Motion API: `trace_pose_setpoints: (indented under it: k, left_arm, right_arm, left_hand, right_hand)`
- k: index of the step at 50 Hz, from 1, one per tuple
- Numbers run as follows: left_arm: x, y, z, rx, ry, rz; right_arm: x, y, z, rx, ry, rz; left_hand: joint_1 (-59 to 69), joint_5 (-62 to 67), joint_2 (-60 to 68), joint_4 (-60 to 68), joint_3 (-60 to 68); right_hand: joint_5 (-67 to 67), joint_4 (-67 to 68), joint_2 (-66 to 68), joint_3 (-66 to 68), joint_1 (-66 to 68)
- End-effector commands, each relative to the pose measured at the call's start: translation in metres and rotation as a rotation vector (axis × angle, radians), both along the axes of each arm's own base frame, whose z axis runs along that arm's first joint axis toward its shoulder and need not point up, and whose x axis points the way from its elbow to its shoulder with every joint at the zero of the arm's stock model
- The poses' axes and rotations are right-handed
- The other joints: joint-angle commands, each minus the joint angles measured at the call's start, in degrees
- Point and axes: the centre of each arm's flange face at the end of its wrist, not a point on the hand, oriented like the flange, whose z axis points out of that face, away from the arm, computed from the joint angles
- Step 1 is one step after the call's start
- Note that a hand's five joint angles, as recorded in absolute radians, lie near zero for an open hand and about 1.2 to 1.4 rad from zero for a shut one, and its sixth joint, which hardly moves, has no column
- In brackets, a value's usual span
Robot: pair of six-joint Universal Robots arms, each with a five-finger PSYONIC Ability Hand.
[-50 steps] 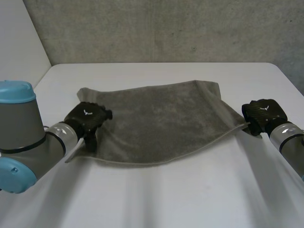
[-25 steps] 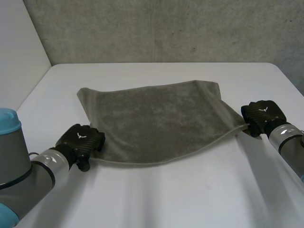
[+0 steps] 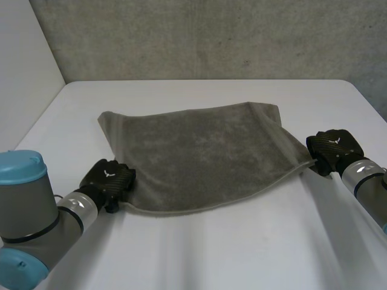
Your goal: Fold the towel.
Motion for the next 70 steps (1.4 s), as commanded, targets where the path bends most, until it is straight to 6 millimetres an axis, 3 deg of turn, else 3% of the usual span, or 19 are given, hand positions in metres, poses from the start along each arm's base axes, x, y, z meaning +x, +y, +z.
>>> trace_pose_setpoints:
  k: [1, 12, 28, 37, 41, 44, 46, 47, 49, 50, 51, 52, 54, 56, 57, 59, 63, 68, 70]
  left_arm:
    - [0.001, -0.002, 0.0, -0.003, 0.004, 0.005]
    - [0.002, 0.001, -0.002, 0.009, 0.002, 0.004]
    - [0.0, 0.003, -0.003, 0.015, 0.002, -0.01]
    - [-0.001, 0.001, -0.008, 0.026, 0.0, -0.011]
    - [-0.001, -0.001, -0.013, 0.037, -0.005, -0.007]
    - [-0.001, -0.004, -0.012, 0.027, -0.01, -0.002]
    - [-0.001, -0.008, 0.009, -0.032, 0.005, 0.005]
    - [-0.001, -0.008, 0.009, -0.033, 0.006, 0.005]
    - [0.001, -0.009, 0.058, -0.187, 0.056, 0.014]
    - [0.001, -0.009, 0.058, -0.188, 0.056, 0.014]
    - [0.002, -0.007, 0.082, -0.265, 0.079, 0.019]
    - [0.002, -0.007, 0.082, -0.266, 0.079, 0.019]
    - [0.006, 0.0, 0.127, -0.408, 0.116, 0.038]
    - [0.008, 0.005, 0.147, -0.472, 0.132, 0.05]
    - [0.011, 0.01, 0.164, -0.526, 0.147, 0.061]
    - [0.013, 0.015, 0.174, -0.551, 0.154, 0.066]
    - [0.015, 0.02, 0.173, -0.525, 0.142, 0.063]
    - [0.014, 0.017, 0.134, -0.338, 0.073, 0.061]
    - [0.013, 0.015, 0.124, -0.291, 0.055, 0.061]
  right_arm:
    - [0.0, 0.0, 0.0, 0.0, 0.0, 0.0]
    - [0.0, 0.0, -0.001, -0.003, 0.013, 0.004]
    - [0.005, 0.003, -0.003, 0.003, 0.014, 0.018]
    - [0.005, 0.003, -0.002, 0.002, 0.014, 0.018]
    - [0.004, 0.002, 0.0, -0.005, 0.013, 0.015]
    - [0.004, 0.0, 0.01, -0.031, 0.012, 0.012]
    - [0.003, 0.002, 0.024, -0.054, 0.012, 0.012]
    - [0.002, 0.005, 0.044, -0.081, 0.021, 0.011]
    - [0.002, 0.011, 0.066, -0.103, 0.039, 0.021]
    - [0.002, 0.017, 0.087, -0.118, 0.054, 0.033]
    - [0.002, 0.025, 0.107, -0.129, 0.065, 0.045]
    - [0.002, 0.025, 0.107, -0.129, 0.065, 0.045]
    - [0.002, 0.033, 0.127, -0.141, 0.073, 0.063]
    - [0.005, 0.05, 0.166, -0.176, 0.086, 0.108]
    - [0.005, 0.05, 0.167, -0.176, 0.086, 0.108]
    - [0.001, 0.062, 0.199, -0.211, 0.107, 0.134]
    - [-0.01, 0.063, 0.213, -0.201, 0.156, 0.125]
    - [-0.014, 0.064, 0.202, -0.124, 0.271, 0.159]
    - [-0.006, 0.059, 0.181, -0.061, 0.346, 0.219]
  left_hand:
    - [15.7, 15.9, 15.6, 15.7, 15.6]
    - [27.6, 27.9, 27.5, 27.7, 27.5]
    - [11.1, 11.4, 11.1, 11.2, 11.1]
    - [35.4, 35.6, 35.3, 35.5, 35.3]
    - [35.5, 35.7, 35.4, 35.6, 35.4]
    - [35.5, 35.7, 35.4, 35.6, 35.4]
    - [35.5, 35.7, 35.4, 35.6, 35.4]
    - [35.5, 35.7, 35.4, 35.6, 35.4]
    - [35.5, 35.7, 35.4, 35.6, 35.4]
    - [35.5, 35.7, 35.4, 35.6, 35.4]
    - [35.5, 35.7, 35.4, 35.6, 35.4]
    - [35.5, 35.7, 35.4, 35.6, 35.4]
    - [35.5, 35.7, 35.4, 35.6, 35.4]
    - [35.5, 35.7, 35.4, 35.6, 35.4]
    - [35.5, 35.7, 35.4, 35.6, 35.4]
    - [35.5, 35.7, 35.4, 35.6, 35.4]
    - [35.5, 35.7, 35.4, 35.6, 35.4]
    - [35.5, 35.7, 35.4, 35.6, 35.4]
    - [35.5, 35.7, 35.4, 35.6, 35.4]
  right_hand:
    - [3.1, 3.4, 3.7, 3.3, 3.4]
    - [3.1, 3.4, 3.7, 3.3, 3.4]
    - [3.1, 3.4, 3.7, 3.3, 3.4]
    - [3.1, 3.4, 3.7, 3.3, 3.4]
    - [3.1, 3.4, 3.7, 3.3, 3.4]
    - [3.1, 3.4, 3.7, 3.3, 3.4]
    - [3.1, 3.4, 3.7, 3.3, 3.4]
    - [3.1, 3.4, 3.7, 3.3, 3.4]
    - [3.1, 3.4, 3.7, 3.3, 3.4]
    - [3.1, 3.4, 3.7, 3.3, 3.4]
    - [3.1, 3.4, 3.7, 3.3, 3.4]
    - [3.1, 3.4, 3.7, 3.3, 3.4]
    - [3.1, 3.4, 3.7, 3.3, 3.4]
    - [3.1, 3.4, 3.7, 3.3, 3.4]
    - [3.1, 3.4, 3.7, 3.3, 3.4]
    - [3.1, 3.4, 3.7, 3.3, 3.4]
    - [3.1, 3.4, 3.7, 3.3, 3.4]
    - [3.1, 3.4, 3.7, 3.3, 3.4]
    - [3.1, 3.4, 3.7, 3.3, 3.4]
